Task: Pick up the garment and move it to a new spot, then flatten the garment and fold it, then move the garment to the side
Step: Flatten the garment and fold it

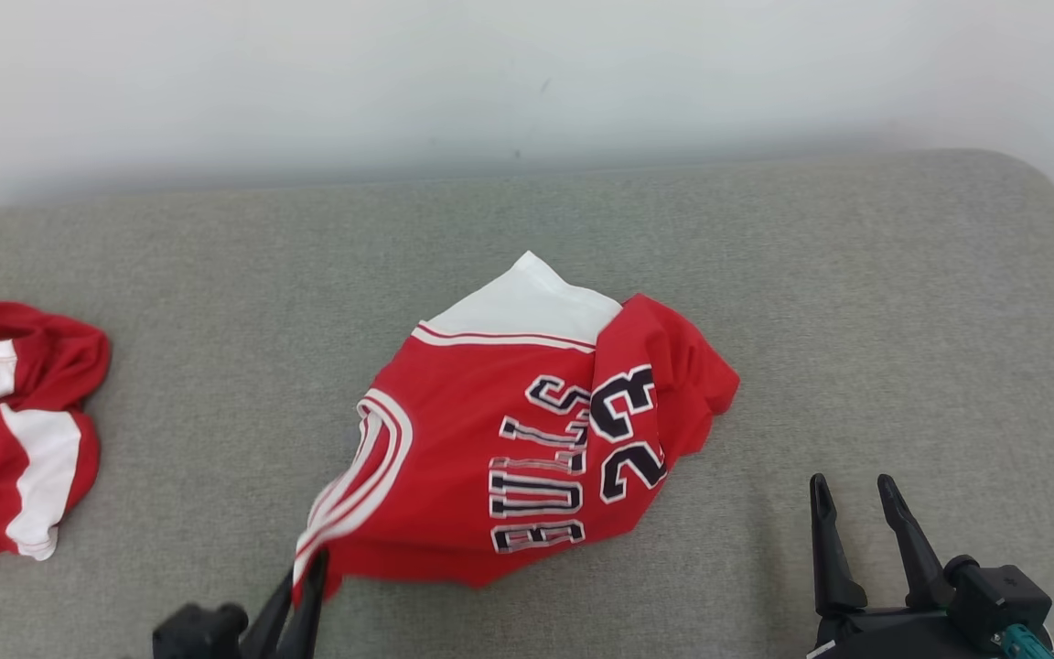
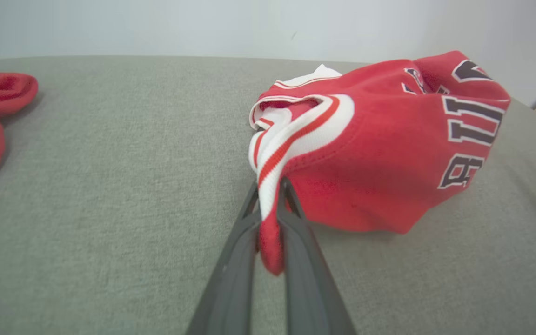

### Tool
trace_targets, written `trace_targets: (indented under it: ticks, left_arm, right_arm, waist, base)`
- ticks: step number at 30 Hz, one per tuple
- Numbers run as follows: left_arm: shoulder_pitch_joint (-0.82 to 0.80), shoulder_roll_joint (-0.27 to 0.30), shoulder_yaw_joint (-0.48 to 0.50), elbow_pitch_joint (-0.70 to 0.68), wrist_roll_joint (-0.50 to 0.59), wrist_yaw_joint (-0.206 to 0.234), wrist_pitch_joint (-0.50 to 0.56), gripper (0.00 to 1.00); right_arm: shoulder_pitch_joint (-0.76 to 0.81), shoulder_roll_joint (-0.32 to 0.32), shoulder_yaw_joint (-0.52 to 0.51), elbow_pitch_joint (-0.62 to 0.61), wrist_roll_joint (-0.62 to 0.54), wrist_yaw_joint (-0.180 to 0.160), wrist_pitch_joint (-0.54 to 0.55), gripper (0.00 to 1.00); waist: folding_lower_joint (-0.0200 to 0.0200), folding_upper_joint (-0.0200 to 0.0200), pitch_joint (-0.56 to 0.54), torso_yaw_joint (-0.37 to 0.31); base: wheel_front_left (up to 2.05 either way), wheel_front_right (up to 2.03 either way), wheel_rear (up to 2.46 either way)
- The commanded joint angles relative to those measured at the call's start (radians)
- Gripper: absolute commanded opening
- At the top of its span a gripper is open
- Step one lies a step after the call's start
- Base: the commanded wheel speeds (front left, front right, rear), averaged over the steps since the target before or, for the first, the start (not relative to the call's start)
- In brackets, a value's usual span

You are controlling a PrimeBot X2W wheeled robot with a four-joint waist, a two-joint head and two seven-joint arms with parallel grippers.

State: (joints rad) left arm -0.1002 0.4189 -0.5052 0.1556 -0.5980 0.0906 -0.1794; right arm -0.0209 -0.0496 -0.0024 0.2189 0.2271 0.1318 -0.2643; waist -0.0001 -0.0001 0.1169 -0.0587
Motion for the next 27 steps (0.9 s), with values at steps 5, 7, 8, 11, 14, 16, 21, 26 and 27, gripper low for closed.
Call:
trace_targets:
  ticks: [5,7,8,11,14,16,21,26,27]
  left_arm:
    - [0.069,-0.002,-0.009,0.01,-0.016,0.011,0.003,0.0]
    - [0.073,-0.008,-0.012,0.019,-0.025,0.009,0.004,0.0]
    - [0.073,-0.011,-0.014,0.027,-0.025,0.009,0.001,0.0]
    - [0.054,-0.021,-0.01,0.026,-0.022,0.005,-0.02,0.76]
    - [0.034,-0.016,-0.002,-0.003,-0.016,0.001,-0.034,1.0]
    - [0.027,-0.015,0.012,-0.033,-0.026,-0.001,-0.04,1.0]
    - [0.006,0.006,0.026,-0.103,-0.023,0.005,-0.034,1.0]
    - [-0.051,0.022,0.019,-0.092,-0.007,-0.005,0.002,1.0]
    - [-0.064,0.021,0.017,-0.081,-0.007,-0.011,0.009,1.0]
  right_arm:
    - [-0.016,-0.002,-0.005,0.007,-0.01,-0.002,-0.002,1.0]
    - [-0.016,-0.002,-0.006,0.007,-0.012,-0.002,-0.001,1.0]
    - [-0.016,-0.002,-0.007,0.008,-0.013,-0.002,-0.002,1.0]
    - [-0.011,-0.002,-0.012,0.007,-0.015,-0.002,-0.002,1.0]
    - [-0.009,-0.002,-0.016,0.007,-0.019,-0.002,-0.001,1.0]
    - [-0.008,-0.002,-0.017,0.007,-0.019,-0.002,-0.001,1.0]
    - [-0.009,-0.002,-0.014,0.01,-0.014,-0.002,-0.001,1.0]
    - [-0.018,-0.002,0.001,0.018,-0.009,-0.002,-0.001,1.0]
    - [-0.021,-0.002,0.004,0.019,-0.009,-0.002,-0.002,1.0]
  waist:
    - [0.0001,0.0001,0.012,0.016]
    - [0.0001,0.0001,0.012,0.017]
    - [0.0001,0.0001,0.011,0.018]
    - [0.0001,0.0001,0.009,0.025]
    - [0.0001,0.0001,0.008,0.03]
    - [0.0001,0.0001,0.008,0.034]
    - [0.0001,0.0001,0.006,0.035]
    - [0.0001,0.0001,0.009,0.017]
    - [0.0001,0.0001,0.01,0.009]
  base:
    - [0.0,0.0,0.0]
    - [0.0,0.0,0.0]
    - [0.0,0.0,0.0]
    - [0.0,0.0,0.0]
    - [0.0,0.0,0.0]
    - [0.0,0.0,0.0]
    - [0.0,0.0,0.0]
    - [0.0,0.0,0.0]
    - [0.0,0.0,0.0]
